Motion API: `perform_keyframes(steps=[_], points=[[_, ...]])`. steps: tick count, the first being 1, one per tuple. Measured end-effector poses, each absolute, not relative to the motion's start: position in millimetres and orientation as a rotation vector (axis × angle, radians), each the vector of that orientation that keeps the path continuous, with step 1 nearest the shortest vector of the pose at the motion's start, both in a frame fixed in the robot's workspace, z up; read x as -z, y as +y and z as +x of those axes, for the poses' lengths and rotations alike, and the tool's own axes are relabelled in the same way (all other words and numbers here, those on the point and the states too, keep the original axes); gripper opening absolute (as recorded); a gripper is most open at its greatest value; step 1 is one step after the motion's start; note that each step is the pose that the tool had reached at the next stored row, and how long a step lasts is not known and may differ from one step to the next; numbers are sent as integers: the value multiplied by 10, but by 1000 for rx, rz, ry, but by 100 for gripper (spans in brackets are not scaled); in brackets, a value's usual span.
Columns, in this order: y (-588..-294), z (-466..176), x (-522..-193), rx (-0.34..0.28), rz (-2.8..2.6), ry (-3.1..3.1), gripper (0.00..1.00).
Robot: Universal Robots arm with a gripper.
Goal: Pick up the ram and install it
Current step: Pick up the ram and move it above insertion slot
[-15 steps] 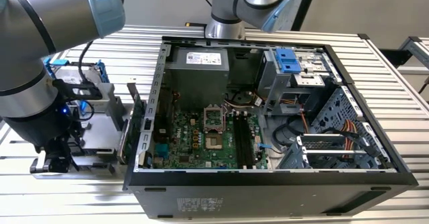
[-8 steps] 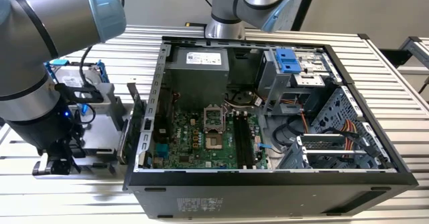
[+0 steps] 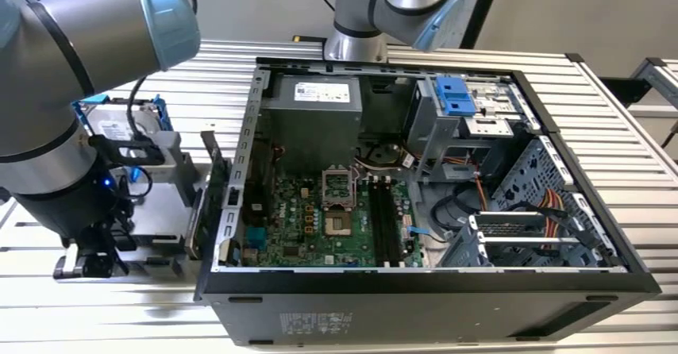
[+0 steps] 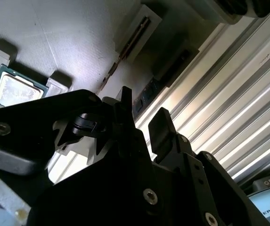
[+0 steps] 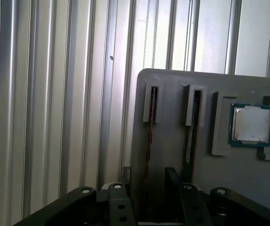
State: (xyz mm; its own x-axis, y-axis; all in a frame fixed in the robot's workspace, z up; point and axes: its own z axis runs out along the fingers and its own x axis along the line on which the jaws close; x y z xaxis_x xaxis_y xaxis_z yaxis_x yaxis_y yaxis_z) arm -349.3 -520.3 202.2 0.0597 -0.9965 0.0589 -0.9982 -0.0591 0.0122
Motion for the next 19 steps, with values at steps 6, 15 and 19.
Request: perform_keyframes(steps=[6, 15, 19], points=[[-5204, -3493, -1983, -53, 2250, -2120, 100], [-5205, -3548, -1944, -53, 2226, -2146, 100], [-5205, -3550, -1940, -53, 2218, -2154, 100]])
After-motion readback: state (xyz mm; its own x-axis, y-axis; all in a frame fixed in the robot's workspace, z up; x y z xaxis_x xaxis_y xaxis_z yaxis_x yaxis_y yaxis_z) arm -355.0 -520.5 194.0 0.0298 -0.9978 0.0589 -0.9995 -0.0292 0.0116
